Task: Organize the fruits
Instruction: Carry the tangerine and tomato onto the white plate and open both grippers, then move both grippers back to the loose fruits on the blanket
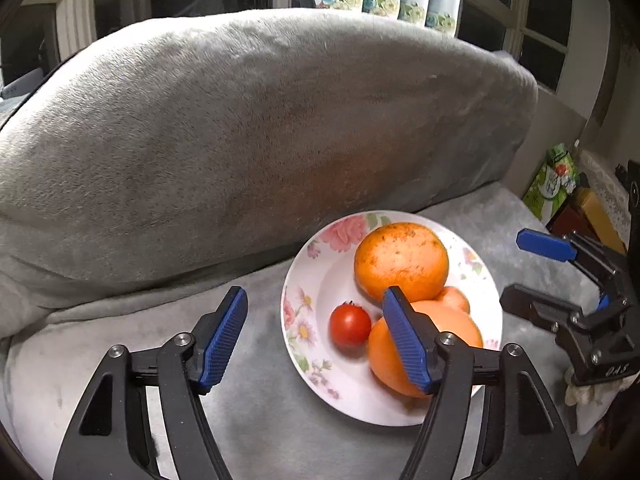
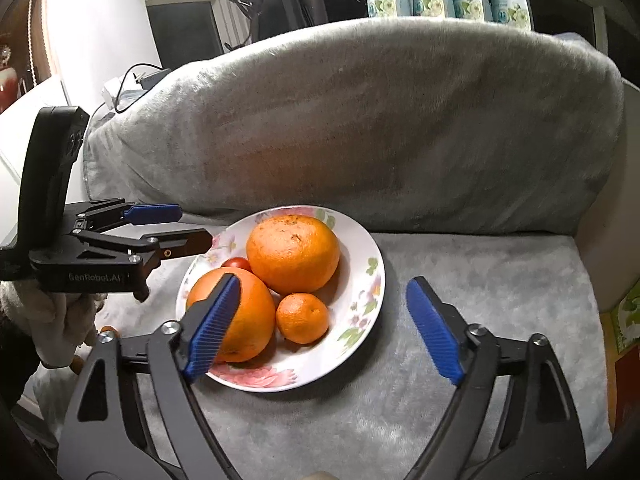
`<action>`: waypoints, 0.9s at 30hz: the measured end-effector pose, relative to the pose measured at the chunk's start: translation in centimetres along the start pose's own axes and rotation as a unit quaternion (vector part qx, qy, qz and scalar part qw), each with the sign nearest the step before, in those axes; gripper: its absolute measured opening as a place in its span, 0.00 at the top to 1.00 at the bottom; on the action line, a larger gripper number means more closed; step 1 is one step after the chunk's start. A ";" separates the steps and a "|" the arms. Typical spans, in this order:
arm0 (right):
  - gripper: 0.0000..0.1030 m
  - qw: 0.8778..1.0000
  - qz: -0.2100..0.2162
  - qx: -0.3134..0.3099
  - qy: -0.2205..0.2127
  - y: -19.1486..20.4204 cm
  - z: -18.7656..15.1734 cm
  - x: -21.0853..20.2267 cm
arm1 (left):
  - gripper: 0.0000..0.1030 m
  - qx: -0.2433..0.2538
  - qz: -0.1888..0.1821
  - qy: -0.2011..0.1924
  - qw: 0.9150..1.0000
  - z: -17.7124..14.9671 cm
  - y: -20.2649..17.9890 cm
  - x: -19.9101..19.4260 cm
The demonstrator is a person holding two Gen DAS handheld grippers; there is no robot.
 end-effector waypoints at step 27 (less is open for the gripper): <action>0.14 0.998 0.013 -0.057 -0.016 7.6 -0.6 -3.1 | 0.32 -0.063 0.045 -0.045 0.996 -3.3 8.3 -7.9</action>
Point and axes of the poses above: each gripper's, at about its wrist camera, not at the fingertips, and x roughly the way its jaws point, y to its left, z to its top, the point moved 7 cm from there along x, roughly the way its jaws point, and after that the axes turned 15 degrees about z, right-handed, at the moved point
